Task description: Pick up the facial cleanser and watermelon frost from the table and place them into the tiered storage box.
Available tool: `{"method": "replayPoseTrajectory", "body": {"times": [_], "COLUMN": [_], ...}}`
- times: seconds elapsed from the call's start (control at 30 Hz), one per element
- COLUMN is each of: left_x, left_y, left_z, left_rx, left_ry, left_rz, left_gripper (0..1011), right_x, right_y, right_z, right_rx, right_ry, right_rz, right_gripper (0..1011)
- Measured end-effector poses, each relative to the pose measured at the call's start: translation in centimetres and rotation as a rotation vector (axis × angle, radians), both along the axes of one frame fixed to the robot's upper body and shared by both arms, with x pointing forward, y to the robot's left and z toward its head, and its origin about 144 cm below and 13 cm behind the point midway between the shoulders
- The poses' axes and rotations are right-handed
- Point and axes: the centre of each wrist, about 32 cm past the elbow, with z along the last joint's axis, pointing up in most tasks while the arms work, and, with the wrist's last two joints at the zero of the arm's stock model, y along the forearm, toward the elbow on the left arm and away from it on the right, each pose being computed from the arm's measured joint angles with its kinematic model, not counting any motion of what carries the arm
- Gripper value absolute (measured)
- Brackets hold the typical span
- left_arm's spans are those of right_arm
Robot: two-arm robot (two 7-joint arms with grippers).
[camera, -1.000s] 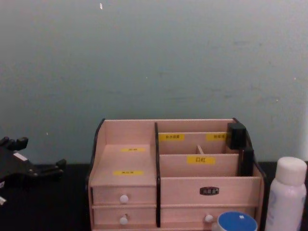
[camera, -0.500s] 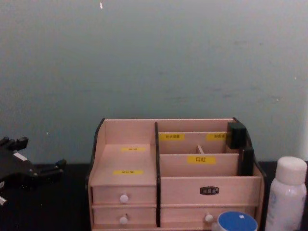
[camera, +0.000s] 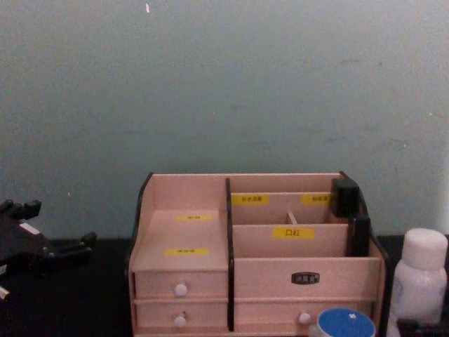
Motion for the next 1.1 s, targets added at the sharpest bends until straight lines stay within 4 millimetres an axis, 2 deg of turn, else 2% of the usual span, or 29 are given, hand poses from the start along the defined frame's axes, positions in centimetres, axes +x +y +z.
{"method": "replayPoseTrajectory", "body": {"times": [0.4, 0.87, 1.1], "left_x": [0.0, 0.0, 0.0], "left_y": [0.0, 0.0, 0.0], "left_z": [0.0, 0.0, 0.0], "left_rx": [0.0, 0.0, 0.0], "left_ry": [0.0, 0.0, 0.0], "left_rz": [0.0, 0.0, 0.0], "left_gripper": [1001, 1001, 1001], "right_x": [1.4, 1.5, 1.5], "right_y": [0.7, 0.7, 0.7], "right_z": [0.0, -0.1, -0.1], "right_rx": [0.008, 0.007, 0.008], "right_ry": [-0.005, -0.007, -0.007], "right_rz": [0.002, 0.002, 0.002], "right_gripper": [1002, 1002, 885]}}
